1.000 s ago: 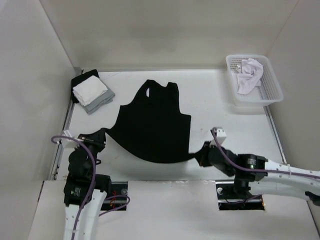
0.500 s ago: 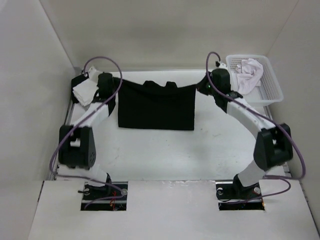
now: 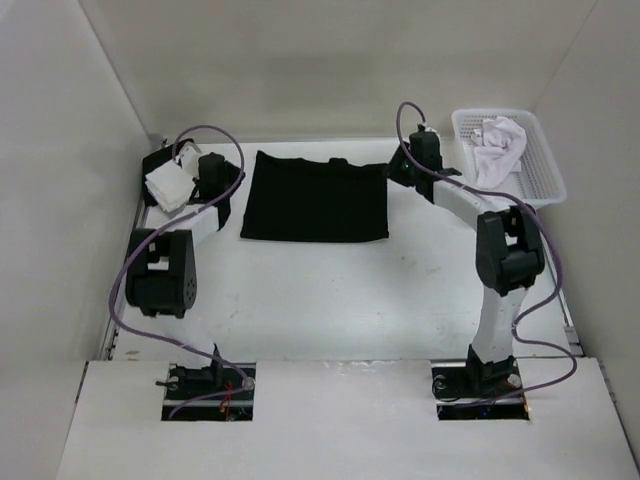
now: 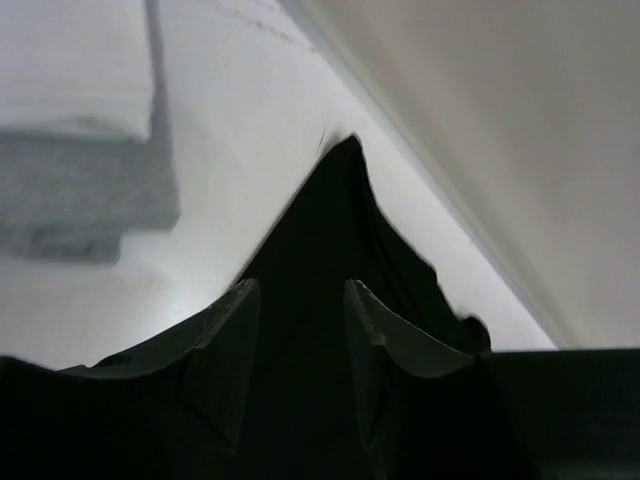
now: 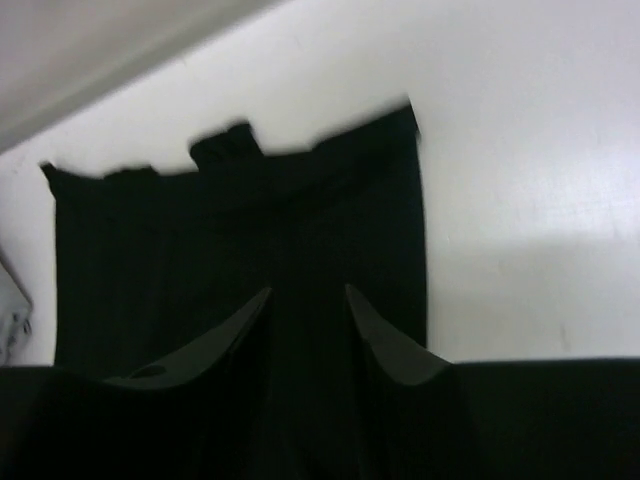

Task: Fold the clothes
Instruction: Fold the tank top

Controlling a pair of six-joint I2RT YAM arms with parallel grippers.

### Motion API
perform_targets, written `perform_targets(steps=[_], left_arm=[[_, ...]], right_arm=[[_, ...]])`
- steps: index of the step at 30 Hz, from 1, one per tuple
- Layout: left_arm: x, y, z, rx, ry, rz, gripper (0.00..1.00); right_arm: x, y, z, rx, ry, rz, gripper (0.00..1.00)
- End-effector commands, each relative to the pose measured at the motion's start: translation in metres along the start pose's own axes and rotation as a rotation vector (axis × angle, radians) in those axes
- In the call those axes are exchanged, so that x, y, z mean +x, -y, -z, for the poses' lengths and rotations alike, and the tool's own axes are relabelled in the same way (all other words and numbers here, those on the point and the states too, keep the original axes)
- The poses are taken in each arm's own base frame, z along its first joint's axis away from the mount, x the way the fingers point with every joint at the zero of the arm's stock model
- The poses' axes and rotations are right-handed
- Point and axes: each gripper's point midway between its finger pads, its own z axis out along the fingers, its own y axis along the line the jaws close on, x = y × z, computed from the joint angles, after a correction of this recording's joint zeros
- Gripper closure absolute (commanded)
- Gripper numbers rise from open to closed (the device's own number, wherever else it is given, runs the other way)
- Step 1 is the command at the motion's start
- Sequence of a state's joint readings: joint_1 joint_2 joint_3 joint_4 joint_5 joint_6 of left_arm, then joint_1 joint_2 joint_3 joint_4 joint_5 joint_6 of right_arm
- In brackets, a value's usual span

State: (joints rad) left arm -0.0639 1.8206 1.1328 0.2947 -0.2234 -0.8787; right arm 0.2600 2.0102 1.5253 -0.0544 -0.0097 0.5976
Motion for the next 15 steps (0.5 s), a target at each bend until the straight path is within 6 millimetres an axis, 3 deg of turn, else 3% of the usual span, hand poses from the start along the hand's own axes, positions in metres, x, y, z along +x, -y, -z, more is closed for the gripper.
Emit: perform_targets(steps=[1,3,6,10,15], left_arm=[[-0.016,0.022,0.064,0.135,0.092,0.040,0.64],[0.012,-0.011,0.083,0.092,0.061,0.052,0.66],[0.042,-0.051,0.100,0.043,-0.008,0.075,0.66],[0.068,-0.085,0.109,0.024,-0.130,0.087,0.63],[0.089,-0.105,0.107,-0.009,-0.209,0.112,0.58]], right_arm=[[-0.001,-0.026,0.053,-0.067,0.090,0.029,0.71],[0.027,-0.022,0.075,-0.086,0.087,0.028,0.90],[0.063,-0.011,0.098,-0.105,0.061,-0.006,0.97],[0.098,0.009,0.120,-0.101,0.036,-0.027,0.90],[0.117,0.026,0.120,-0.094,-0.010,-0.064,0.70]])
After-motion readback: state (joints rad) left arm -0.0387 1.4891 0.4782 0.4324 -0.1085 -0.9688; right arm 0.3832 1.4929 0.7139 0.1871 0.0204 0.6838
